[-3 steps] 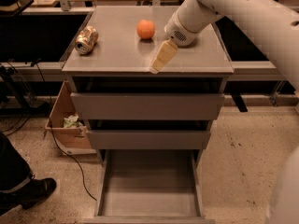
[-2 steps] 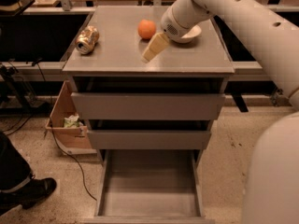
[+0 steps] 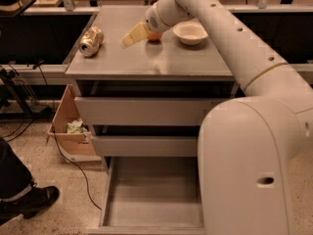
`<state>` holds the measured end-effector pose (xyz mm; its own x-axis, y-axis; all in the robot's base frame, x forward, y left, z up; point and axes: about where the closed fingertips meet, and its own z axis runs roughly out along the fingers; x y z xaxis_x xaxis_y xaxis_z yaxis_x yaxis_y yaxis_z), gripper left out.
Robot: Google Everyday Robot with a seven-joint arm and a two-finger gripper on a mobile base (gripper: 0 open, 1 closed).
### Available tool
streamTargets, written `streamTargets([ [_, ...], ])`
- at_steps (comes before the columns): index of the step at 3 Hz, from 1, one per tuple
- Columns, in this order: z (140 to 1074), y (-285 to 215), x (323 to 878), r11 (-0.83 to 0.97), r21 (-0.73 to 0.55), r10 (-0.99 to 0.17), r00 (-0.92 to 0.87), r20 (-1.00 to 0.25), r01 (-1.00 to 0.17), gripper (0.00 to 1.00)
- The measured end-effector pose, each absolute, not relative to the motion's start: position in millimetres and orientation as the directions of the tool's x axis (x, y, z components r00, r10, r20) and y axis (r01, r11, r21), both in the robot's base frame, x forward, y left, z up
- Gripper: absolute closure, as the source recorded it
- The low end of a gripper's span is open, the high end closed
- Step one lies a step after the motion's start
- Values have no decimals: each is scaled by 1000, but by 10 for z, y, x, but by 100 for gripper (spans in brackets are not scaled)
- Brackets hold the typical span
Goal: Place orange can into bottom drawer
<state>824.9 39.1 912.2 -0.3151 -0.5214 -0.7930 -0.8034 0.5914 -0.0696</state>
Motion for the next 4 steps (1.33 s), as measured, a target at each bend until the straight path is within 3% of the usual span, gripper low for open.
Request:
streamTargets([
  [2,9188,1444,8420,641,95,-370,-415,-831,-762,0],
  [4,9004,2242,8474,644,70,-371,-391,-842,-762,0],
])
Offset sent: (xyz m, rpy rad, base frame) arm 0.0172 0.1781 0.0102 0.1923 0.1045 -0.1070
